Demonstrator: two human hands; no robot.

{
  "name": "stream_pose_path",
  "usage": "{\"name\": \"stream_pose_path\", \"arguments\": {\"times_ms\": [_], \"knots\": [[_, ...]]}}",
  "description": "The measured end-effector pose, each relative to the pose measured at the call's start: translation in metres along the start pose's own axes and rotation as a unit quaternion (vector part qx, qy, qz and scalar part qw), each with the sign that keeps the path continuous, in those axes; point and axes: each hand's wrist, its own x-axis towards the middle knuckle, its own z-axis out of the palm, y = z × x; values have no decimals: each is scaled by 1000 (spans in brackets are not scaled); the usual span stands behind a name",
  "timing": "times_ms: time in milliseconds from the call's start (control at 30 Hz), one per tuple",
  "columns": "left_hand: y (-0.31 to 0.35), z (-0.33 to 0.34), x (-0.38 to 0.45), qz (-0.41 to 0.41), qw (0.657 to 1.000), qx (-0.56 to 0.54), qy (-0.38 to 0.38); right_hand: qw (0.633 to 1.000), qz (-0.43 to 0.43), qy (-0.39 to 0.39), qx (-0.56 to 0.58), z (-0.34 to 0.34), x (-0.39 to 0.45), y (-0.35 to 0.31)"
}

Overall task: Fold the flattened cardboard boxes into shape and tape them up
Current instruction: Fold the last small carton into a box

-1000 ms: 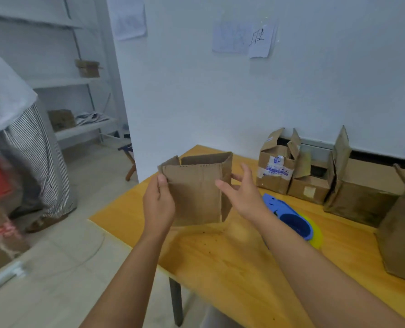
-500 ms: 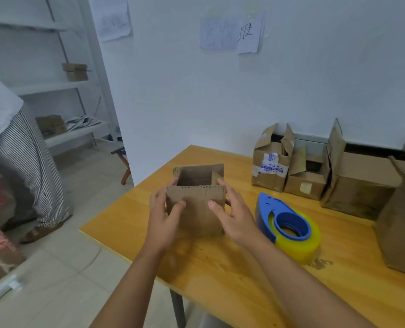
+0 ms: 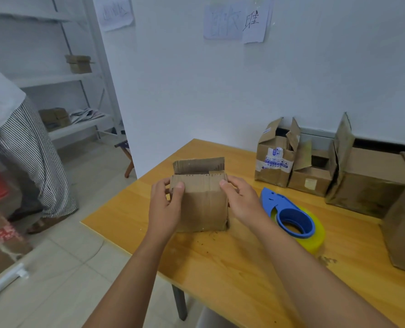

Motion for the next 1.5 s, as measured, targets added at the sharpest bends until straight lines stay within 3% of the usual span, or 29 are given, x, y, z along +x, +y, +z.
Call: {"name": "stream_pose_path", "arguments": {"times_ms": [167, 300, 400, 633, 767, 900, 1233, 1500], "knots": [[1, -3, 10, -5, 1000, 20, -7, 1000, 6, 20, -7, 5, 0, 3], [7, -15, 35, 47, 990, 101, -92, 1000, 13, 20, -7, 9, 3, 1], [10, -12, 43, 66, 983, 100, -142, 999, -8, 5, -34, 4, 10, -4], [-2, -4, 33, 87, 989, 70, -93, 987, -73, -66, -130, -10, 21, -3], [-7, -5, 31, 95, 984, 100, -114, 975, -105, -66, -185, -13, 15, 7], [-9, -8, 30, 122, 975, 121, -142, 959, -103, -100, -246, -15, 13, 11], [-9, 6, 38, 151, 961, 172, -155, 923, -76, -100, -365, -16, 18, 11], [-22, 14, 20, 112, 963, 178, -170, 913, -75, -96, -388, -20, 10, 15]]}}
